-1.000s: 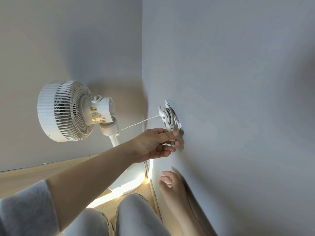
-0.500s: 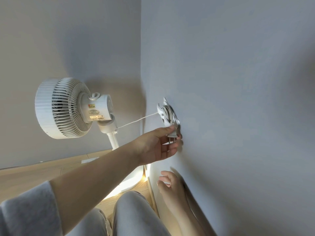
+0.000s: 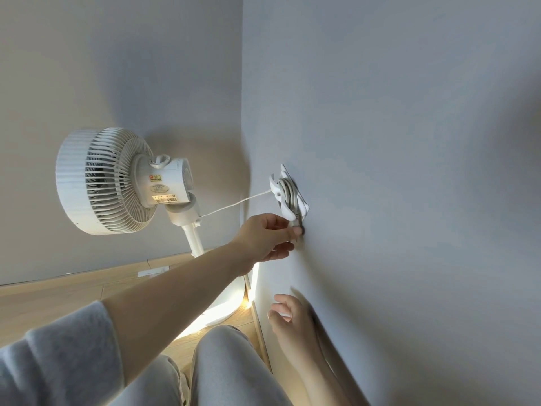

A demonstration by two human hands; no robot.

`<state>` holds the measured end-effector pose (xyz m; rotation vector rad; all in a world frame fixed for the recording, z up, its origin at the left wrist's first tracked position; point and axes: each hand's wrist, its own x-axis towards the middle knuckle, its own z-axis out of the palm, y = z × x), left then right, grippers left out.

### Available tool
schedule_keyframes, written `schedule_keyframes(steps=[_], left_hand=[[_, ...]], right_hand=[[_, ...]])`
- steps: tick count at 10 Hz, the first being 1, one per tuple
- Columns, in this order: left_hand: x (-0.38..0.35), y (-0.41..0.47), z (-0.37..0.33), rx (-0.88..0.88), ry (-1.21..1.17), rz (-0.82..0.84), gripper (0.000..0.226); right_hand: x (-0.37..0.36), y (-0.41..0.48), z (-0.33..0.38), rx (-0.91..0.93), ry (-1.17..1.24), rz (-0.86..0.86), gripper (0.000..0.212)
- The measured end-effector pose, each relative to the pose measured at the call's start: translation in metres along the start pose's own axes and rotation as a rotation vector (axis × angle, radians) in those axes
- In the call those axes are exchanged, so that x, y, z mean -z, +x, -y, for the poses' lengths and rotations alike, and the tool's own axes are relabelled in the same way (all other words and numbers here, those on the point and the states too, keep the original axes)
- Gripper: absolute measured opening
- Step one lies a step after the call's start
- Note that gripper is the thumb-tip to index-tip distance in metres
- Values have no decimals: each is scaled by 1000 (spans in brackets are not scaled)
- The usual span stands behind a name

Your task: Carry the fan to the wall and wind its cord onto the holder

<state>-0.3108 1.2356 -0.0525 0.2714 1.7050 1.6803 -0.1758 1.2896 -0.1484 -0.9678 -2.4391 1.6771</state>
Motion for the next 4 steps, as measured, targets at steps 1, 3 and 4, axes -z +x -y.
schedule_keyframes(steps=[1,3,4], left_hand=[[3,3,3,-99,82,-69,12],[13,1,-1,-158,175,-60,21],[27,-1,1,-77,65,-6,32]], right_hand=[[0,0,-1,2,-5,2,34],[0,2,-1,9,-19,11,32],[0,0,2,7,-16,10,31]])
